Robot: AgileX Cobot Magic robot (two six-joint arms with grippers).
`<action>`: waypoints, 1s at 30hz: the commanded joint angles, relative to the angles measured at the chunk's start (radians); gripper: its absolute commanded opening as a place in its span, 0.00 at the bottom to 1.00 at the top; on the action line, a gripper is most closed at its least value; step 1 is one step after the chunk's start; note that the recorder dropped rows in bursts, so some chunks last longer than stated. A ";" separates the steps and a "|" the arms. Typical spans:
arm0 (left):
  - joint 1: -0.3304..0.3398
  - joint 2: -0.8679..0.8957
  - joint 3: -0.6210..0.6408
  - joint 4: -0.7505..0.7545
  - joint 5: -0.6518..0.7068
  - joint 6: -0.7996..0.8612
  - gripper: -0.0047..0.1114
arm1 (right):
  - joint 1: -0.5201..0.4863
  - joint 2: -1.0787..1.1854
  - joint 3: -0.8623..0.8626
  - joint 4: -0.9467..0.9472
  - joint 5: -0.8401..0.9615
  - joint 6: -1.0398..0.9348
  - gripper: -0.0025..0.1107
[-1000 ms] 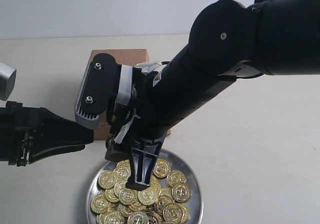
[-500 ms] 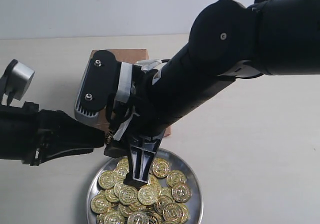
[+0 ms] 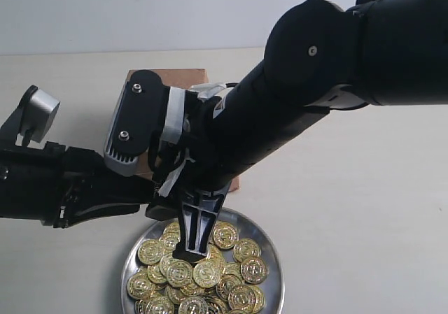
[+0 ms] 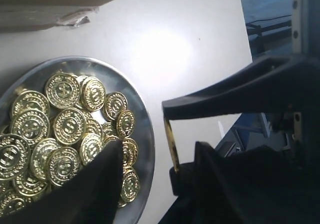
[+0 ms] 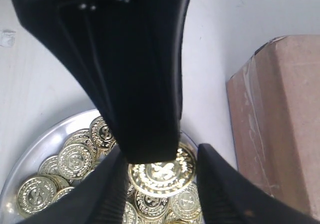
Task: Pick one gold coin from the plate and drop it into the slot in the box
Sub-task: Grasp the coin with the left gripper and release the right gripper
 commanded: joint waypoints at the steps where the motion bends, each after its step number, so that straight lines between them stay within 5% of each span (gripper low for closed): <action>1: -0.005 0.010 -0.007 -0.030 0.015 0.012 0.42 | 0.001 0.003 -0.007 0.005 -0.011 -0.004 0.26; 6: -0.011 0.010 -0.016 -0.038 0.022 0.012 0.42 | 0.001 0.003 -0.007 0.005 -0.011 -0.004 0.26; 11: -0.094 0.012 -0.067 -0.013 -0.039 -0.004 0.42 | 0.001 0.003 -0.007 0.005 -0.007 -0.004 0.26; 19: -0.094 0.012 -0.067 0.017 -0.054 -0.025 0.42 | 0.001 0.003 -0.007 0.001 -0.011 -0.004 0.26; 30: -0.094 0.012 -0.067 0.002 -0.054 -0.023 0.11 | 0.001 0.003 -0.007 0.001 -0.011 -0.004 0.26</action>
